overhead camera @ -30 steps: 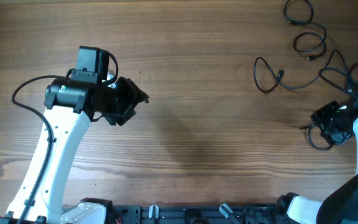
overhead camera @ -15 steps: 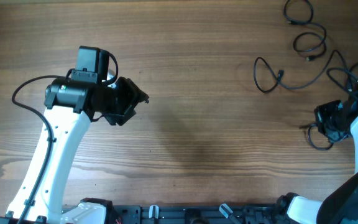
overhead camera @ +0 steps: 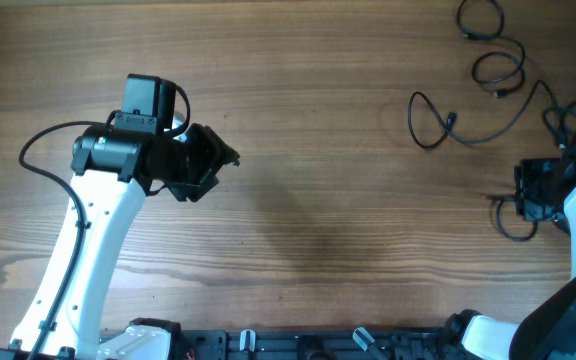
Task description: Untangle cables
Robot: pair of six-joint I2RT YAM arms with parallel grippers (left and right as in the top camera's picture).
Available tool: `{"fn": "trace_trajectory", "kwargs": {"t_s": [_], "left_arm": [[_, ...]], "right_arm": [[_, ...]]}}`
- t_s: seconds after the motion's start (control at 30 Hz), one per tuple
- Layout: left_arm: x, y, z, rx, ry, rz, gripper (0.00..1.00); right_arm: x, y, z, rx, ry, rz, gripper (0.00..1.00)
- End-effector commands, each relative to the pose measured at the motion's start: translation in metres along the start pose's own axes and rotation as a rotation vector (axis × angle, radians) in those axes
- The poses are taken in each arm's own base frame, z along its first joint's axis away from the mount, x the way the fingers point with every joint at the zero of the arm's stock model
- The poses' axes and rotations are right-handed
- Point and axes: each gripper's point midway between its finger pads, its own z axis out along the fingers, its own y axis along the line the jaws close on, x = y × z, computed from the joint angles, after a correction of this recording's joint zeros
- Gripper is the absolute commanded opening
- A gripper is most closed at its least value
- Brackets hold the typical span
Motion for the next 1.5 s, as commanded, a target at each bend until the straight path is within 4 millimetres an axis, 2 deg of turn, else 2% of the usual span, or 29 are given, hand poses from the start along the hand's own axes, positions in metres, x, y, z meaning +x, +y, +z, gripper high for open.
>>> {"fn": "trace_trajectory", "kwargs": {"t_s": [0.0, 0.1, 0.17, 0.37, 0.4, 0.5, 0.53, 0.63, 0.73, 0.83, 0.93, 1.07, 1.23, 1.47], "left_arm": [[-0.001, -0.002, -0.002, 0.000, -0.014, 0.014, 0.58], [-0.001, -0.002, -0.002, 0.000, -0.014, 0.014, 0.58], [-0.001, -0.002, -0.002, 0.000, -0.014, 0.014, 0.58], [-0.001, -0.002, -0.002, 0.000, -0.014, 0.014, 0.64], [-0.002, -0.002, -0.002, 0.000, -0.015, 0.014, 0.68], [-0.002, -0.002, -0.002, 0.000, -0.015, 0.014, 1.00], [-0.002, -0.002, -0.002, -0.001, -0.015, 0.014, 1.00], [-0.002, -0.001, -0.002, -0.002, -0.018, 0.014, 1.00], [-0.002, -0.001, -0.002, -0.002, -0.018, 0.014, 1.00], [-0.002, -0.001, -0.002, -0.002, -0.018, 0.014, 1.00], [-0.002, -0.001, -0.002, -0.002, -0.018, 0.014, 1.00], [-0.002, -0.001, -0.002, -0.002, -0.018, 0.014, 1.00], [-0.002, -0.001, -0.002, -0.002, -0.018, 0.014, 1.00], [-0.002, -0.001, -0.002, -0.002, -0.018, 0.014, 1.00]], "right_arm": [[-0.002, 0.003, 0.002, -0.004, -0.011, -0.152, 0.97], [0.001, 0.020, -0.016, -0.072, 0.009, -0.256, 1.00], [0.004, 0.033, -0.036, -0.147, 0.006, -0.300, 1.00], [0.019, 0.024, -0.110, -0.281, -0.085, -0.414, 1.00], [0.029, 0.021, -0.123, -0.322, -0.079, -0.458, 1.00], [0.051, 0.014, -0.148, -0.405, -0.064, -0.576, 1.00], [0.057, 0.010, -0.151, -0.413, -0.051, -0.591, 1.00], [0.070, -0.002, -0.157, -0.421, -0.027, -0.639, 1.00], [0.089, -0.015, -0.155, -0.403, 0.094, -0.571, 1.00], [0.097, -0.029, -0.149, -0.339, 0.163, -0.518, 1.00], [0.099, -0.033, -0.141, -0.295, 0.207, -0.507, 1.00], [0.112, -0.057, -0.132, -0.170, 0.327, -0.467, 1.00], [0.113, -0.087, -0.123, 0.024, 0.393, -0.439, 1.00], [0.105, -0.085, -0.110, 0.065, 0.397, -0.464, 1.00]]}}
